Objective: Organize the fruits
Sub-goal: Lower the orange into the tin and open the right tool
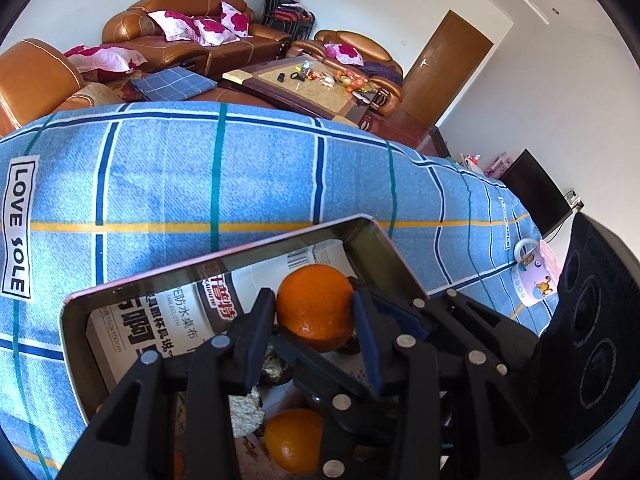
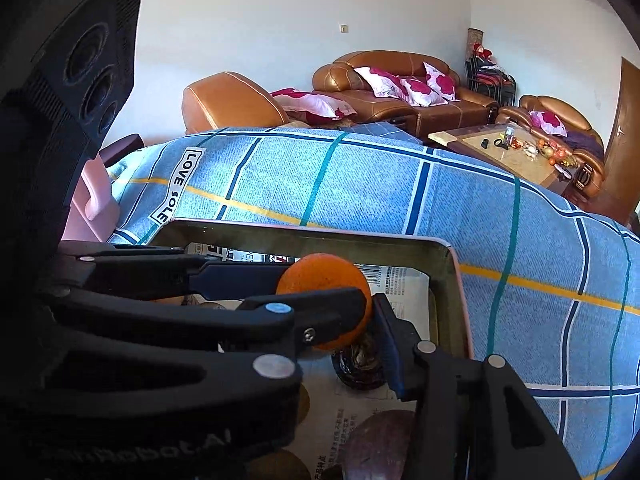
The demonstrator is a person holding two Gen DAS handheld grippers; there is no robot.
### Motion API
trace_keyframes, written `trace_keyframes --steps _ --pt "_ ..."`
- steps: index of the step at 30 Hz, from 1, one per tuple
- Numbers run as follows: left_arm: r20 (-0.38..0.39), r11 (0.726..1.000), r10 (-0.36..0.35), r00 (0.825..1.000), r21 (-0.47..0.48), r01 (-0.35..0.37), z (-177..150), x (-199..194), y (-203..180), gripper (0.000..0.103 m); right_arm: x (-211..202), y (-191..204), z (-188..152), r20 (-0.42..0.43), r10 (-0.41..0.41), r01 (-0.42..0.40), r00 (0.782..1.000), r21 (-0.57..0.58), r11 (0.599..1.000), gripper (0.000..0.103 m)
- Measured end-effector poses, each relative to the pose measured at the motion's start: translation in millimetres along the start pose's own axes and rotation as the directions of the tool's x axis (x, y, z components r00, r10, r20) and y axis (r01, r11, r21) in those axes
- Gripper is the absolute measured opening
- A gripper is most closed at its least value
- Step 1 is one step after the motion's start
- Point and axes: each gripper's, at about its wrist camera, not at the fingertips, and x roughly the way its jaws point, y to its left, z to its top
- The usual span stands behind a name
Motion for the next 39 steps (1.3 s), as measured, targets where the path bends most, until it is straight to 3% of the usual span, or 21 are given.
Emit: trace_keyframes --steps 4,6,8,13,17,19,23,31,34,37,39 --pt "-0.014 1.0 0.027 1.0 0.0 -0.027 0 0 1 0.042 -2 2 -2 -0.001 0.005 -0.005 1.0 -0.001 1.0 0.052" --pt "-0.019 0.999 0.046 0.999 0.004 -0.046 -1 1 1 0.042 -2 3 -3 -0.008 0.008 -0.008 1.0 0.002 1.0 0.066" --pt "-0.023 0.999 0.05 0.998 0.005 -0.05 -1 1 0 0.042 -3 4 -5 -0.01 0.017 -0.017 1.0 0.002 1.0 0.072" --pt "-0.041 0.998 0.065 0.997 0.007 -0.065 -2 2 0 0.048 -16 5 -7 0.023 -0.028 0.029 0.999 -0.01 1.0 0.072" --pt "-0.047 0.988 0.141 0.989 0.068 -0.138 -6 6 -14 0.068 -26 1 -13 0.034 -0.045 0.045 0.998 0.002 0.999 0.072" --pt "-0.042 0.978 0.191 0.981 0.095 -0.187 -9 8 -20 0.073 -30 0 -17 0.039 -0.05 0.05 0.998 0.008 0.999 0.073" --pt "-0.036 0.961 0.252 0.967 0.129 -0.245 -14 7 -27 0.074 -35 1 -23 0.04 -0.074 0.074 0.996 -0.001 0.997 0.073" --pt "0.018 0.941 0.299 0.954 0.162 -0.297 -28 -3 -37 0.077 -53 8 -37 0.07 -0.104 0.107 0.992 -0.032 0.994 0.074" --pt "0.102 0.901 0.375 0.921 0.196 -0.388 -35 -8 -44 0.093 -59 11 -45 0.081 -0.113 0.117 0.99 -0.046 0.992 0.074" --pt "0.176 0.858 0.435 0.883 0.216 -0.466 -40 -14 -48 0.094 -62 16 -50 0.094 -0.128 0.135 0.987 -0.066 0.989 0.076" --pt "0.205 0.854 0.454 0.867 0.179 -0.489 -40 -23 -42 0.094 -64 15 -54 0.102 -0.126 0.134 0.987 -0.067 0.989 0.078"
